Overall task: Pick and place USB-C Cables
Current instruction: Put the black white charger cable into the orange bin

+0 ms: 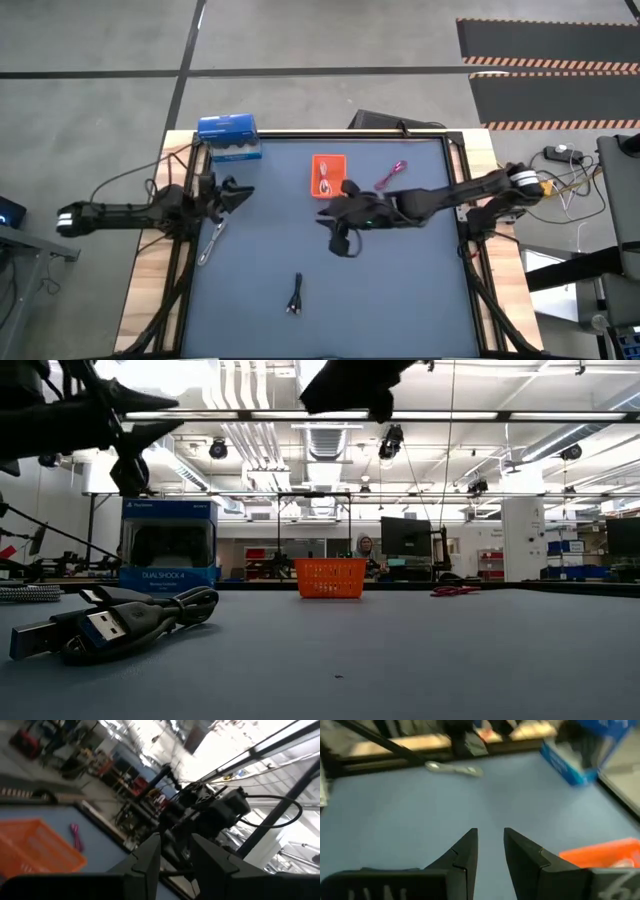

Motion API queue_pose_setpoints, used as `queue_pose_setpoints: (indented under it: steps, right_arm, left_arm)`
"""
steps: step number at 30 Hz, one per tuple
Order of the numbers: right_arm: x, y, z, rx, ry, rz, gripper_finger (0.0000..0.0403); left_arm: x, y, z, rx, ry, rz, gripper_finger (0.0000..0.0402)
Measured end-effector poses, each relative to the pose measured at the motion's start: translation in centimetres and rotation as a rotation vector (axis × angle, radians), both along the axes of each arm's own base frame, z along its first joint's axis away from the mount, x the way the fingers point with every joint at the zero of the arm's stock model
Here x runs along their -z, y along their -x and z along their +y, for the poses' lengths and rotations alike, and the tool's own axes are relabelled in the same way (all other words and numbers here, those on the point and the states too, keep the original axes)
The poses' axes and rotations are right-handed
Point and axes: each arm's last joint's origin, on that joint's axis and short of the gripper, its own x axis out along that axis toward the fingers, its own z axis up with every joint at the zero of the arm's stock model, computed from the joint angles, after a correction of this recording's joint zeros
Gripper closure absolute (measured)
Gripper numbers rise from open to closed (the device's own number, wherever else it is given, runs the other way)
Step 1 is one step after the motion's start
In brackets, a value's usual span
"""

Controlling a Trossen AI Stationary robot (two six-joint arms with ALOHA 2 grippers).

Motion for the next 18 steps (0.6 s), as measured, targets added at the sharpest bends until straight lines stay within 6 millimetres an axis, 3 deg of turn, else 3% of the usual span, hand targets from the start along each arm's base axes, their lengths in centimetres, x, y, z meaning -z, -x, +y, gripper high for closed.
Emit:
queue_pose_setpoints:
  steps: [7,12,18]
  right_arm:
    - [2.2,3.4,-0.1,-0.114,0.095,-0.172,0.0326]
    - [3.1,5.6,-1.5,-0.123,0.168,-0.289,0.0333]
    - [4.5,7.5,-3.4,-0.191,0.147,-0.435,0.0335]
  left_arm:
    - [1.4,-1.1,-0.1,0.032,0.129,0.105,0.0311]
    - [2.1,-1.8,-0.3,0.053,0.191,0.182,0.0311]
    - [1.5,-3.1,-0.8,0.028,0.190,0.209,0.0311]
